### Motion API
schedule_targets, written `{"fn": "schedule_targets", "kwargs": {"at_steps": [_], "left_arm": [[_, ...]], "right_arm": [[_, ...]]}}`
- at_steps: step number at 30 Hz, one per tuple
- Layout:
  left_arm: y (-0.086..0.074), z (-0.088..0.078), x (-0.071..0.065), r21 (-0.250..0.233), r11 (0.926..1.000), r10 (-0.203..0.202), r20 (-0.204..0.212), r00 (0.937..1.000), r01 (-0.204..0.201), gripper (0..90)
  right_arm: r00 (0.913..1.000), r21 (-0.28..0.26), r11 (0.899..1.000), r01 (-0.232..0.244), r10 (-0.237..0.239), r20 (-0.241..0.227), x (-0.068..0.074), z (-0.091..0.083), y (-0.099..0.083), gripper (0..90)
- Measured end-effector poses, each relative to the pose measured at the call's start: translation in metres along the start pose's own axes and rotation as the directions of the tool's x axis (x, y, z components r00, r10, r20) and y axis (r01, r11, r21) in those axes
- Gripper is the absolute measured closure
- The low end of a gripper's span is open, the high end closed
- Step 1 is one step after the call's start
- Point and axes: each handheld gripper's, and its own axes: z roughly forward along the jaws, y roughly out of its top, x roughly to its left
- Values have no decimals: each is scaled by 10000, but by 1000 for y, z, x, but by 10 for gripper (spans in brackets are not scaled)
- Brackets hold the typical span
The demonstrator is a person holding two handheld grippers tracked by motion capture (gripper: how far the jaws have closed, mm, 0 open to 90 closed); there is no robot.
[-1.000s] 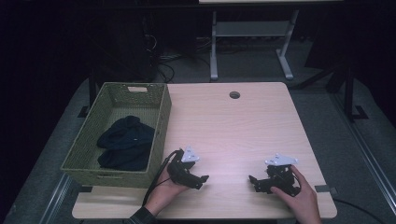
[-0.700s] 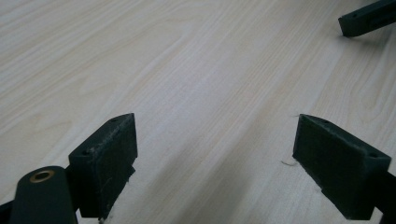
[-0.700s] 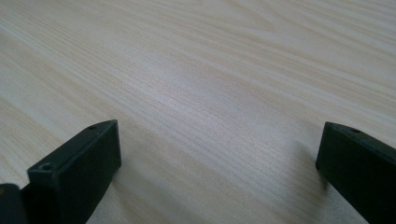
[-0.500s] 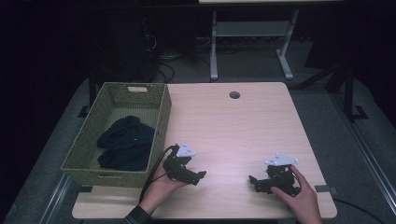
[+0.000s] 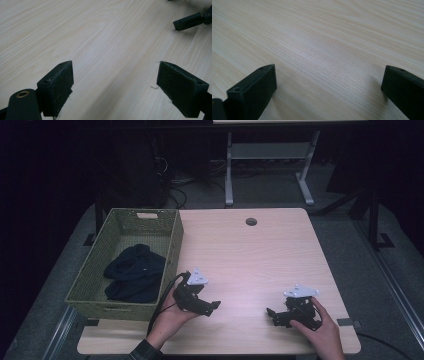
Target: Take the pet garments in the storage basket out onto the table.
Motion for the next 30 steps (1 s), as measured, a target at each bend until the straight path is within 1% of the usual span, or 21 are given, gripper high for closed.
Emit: {"fn": "schedule_targets", "kwargs": {"at_steps": [2, 10, 14, 22, 29, 30], "left_arm": [[1, -1, 1, 7, 10000, -21, -54, 10000, 21, 134], [8, -5, 3, 69, 9999, 74, 57, 10000, -74, 136], [12, -9, 4, 6, 10000, 69, 63, 10000, -69, 136], [23, -15, 7, -22, 9996, 291, 107, 9995, -291, 137], [30, -21, 11, -119, 9995, 286, 176, 9994, -284, 138], [30, -22, 11, -153, 9995, 274, 235, 9994, -270, 138]], "right_arm": [[10000, 1, 10000, 0, 0, -1, 0, 0, 0, 0], [10000, 3, 10000, 18, -18, -23, 0, 0, 0, 0], [10000, 3, 10000, 20, -20, -22, 0, 0, 0, 0], [10000, 2, 10000, 19, -19, -25, 0, 0, 0, 0], [10000, 0, 10000, 22, -22, -30, 0, 0, 0, 0], [10000, 1, 10000, 23, -23, -28, 0, 0, 0, 0]]}}
